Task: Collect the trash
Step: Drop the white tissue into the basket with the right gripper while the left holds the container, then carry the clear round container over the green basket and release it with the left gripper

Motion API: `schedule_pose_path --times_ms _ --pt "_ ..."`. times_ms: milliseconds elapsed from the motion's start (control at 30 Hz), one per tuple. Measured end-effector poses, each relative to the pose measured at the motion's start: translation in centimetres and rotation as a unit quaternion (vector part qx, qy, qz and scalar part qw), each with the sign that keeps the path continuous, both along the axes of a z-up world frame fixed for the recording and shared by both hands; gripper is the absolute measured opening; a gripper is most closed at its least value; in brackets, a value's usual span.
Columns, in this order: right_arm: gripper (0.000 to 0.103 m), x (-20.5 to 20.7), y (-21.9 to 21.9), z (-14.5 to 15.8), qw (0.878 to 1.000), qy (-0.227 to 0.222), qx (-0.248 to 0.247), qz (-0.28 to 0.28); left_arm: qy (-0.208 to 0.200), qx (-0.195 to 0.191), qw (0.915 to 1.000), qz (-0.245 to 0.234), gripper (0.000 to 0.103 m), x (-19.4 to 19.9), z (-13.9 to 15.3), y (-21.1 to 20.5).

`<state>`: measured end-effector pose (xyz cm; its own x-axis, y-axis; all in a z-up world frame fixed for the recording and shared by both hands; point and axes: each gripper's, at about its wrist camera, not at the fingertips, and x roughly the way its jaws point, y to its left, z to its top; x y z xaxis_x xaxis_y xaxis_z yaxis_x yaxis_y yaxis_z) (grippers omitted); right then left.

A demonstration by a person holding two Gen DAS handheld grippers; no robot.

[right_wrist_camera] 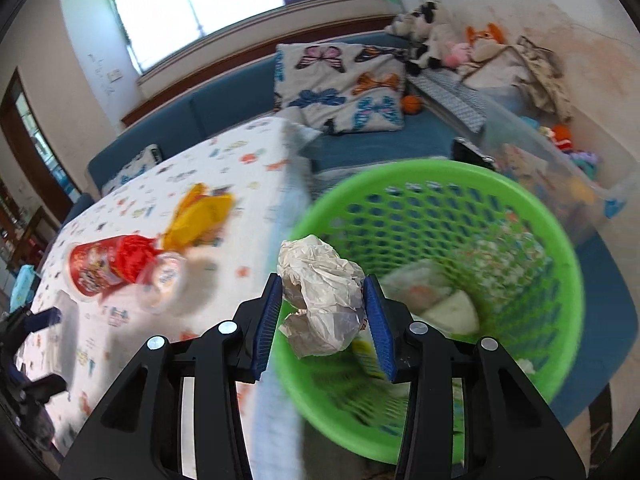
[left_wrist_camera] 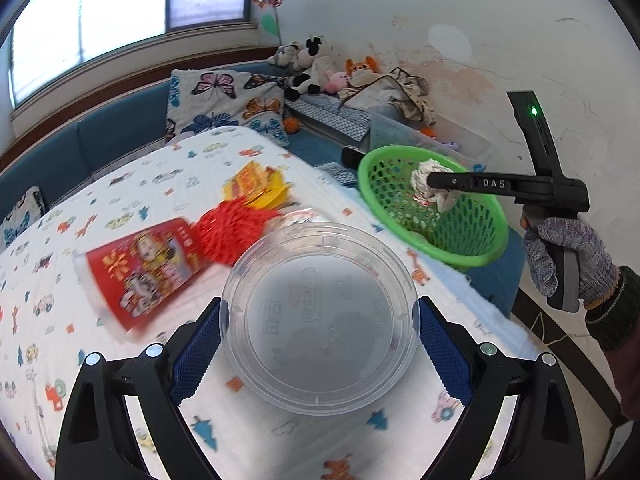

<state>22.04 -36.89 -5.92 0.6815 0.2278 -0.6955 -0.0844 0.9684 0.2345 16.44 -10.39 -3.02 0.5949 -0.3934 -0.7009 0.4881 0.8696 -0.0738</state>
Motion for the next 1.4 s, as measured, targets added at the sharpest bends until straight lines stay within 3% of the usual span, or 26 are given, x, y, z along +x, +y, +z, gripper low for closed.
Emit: schedule_pose_path --times_ms 300,367,867,1400 --pt "0.052 -1.4 -5.1 -0.8 0.998 0.006 -0.018 -0.052 -0.005 0.002 0.9995 -0.030 0.090 1.1 1.1 -4.4" --pt "0.061 -1.6 -6.0 -0.9 0.998 0.006 -0.017 -0.061 -0.006 0.002 0.9993 -0.037 0.090 1.5 1.3 -5.2" --pt "0.072 -5.5 -8.9 0.4 0.996 -0.027 -0.036 -0.082 0.000 0.013 0.9962 -0.086 0.090 5.9 1.7 -14.2" --pt "0.074 -8.9 -11.5 -0.8 0.993 -0.023 -0.035 -0.107 0.047 0.031 0.9918 -0.115 0.091 9.7 -1.4 -22.6"
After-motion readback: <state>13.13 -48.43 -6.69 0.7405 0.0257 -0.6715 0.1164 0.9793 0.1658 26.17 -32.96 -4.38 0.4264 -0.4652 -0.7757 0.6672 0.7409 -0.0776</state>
